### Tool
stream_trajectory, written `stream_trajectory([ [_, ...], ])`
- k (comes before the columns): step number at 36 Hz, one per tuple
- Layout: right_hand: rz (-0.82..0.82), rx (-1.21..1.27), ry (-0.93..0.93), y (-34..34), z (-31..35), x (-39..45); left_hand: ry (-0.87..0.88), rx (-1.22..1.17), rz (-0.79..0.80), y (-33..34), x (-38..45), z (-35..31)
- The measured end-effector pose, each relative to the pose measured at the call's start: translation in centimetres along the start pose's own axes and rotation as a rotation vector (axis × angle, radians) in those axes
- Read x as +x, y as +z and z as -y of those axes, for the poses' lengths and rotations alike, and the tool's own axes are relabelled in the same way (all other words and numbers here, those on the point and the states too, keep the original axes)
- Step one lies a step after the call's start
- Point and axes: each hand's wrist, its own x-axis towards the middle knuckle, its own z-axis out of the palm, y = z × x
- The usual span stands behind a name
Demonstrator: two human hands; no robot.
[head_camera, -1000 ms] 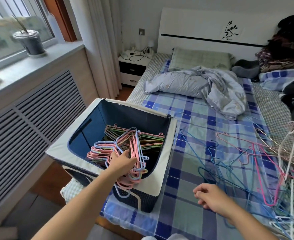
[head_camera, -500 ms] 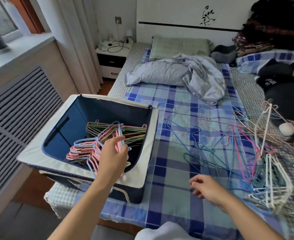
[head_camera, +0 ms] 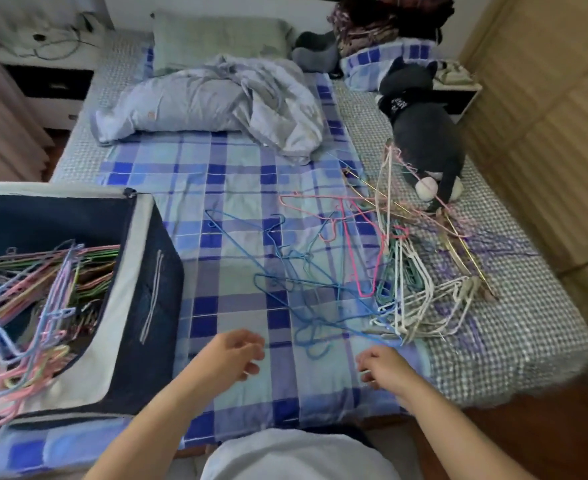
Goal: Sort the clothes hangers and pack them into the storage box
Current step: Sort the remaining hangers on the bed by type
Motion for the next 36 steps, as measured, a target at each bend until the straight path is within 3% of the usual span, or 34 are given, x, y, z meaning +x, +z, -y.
stream_trajectory([
  [7, 0.068, 0.007, 0.071, -8.2, -3.2, 7.1, -0.170, -0.044, -0.106, 6.5, 5.7, -2.7],
  [16, 0.075, -0.178, -0.011, -19.1, 3.3, 20.3, -0.226, -0.157, -0.263, 13.5, 11.0, -10.5],
  [21, 0.119, -0.321, -0.079, -19.5, 7.2, 27.0, -0.271, -0.131, -0.274, 15.1, 13.0, -12.6],
  [25, 0.146, -0.221, -0.102, -16.6, 8.4, 32.1, -0.342, -0.112, -0.293, 15.6, 14.1, -12.8],
  [28, 0.199, 0.053, 0.062, -14.9, 9.7, 33.7, -0.388, -0.117, -0.301, 15.9, 14.2, -12.7],
  [32, 0.004, 0.331, 0.148, -14.0, 10.0, 35.5, -0.408, -0.133, -0.294, 15.7, 14.0, -13.0],
  [34, -0.135, 0.228, 0.077, -13.8, 9.3, 36.7, -0.413, -0.137, -0.319, 15.5, 13.9, -13.0],
  [36, -0.153, 0.149, 0.005, -14.2, 9.4, 36.3, -0.413, -0.154, -0.345, 15.3, 13.5, -13.4],
])
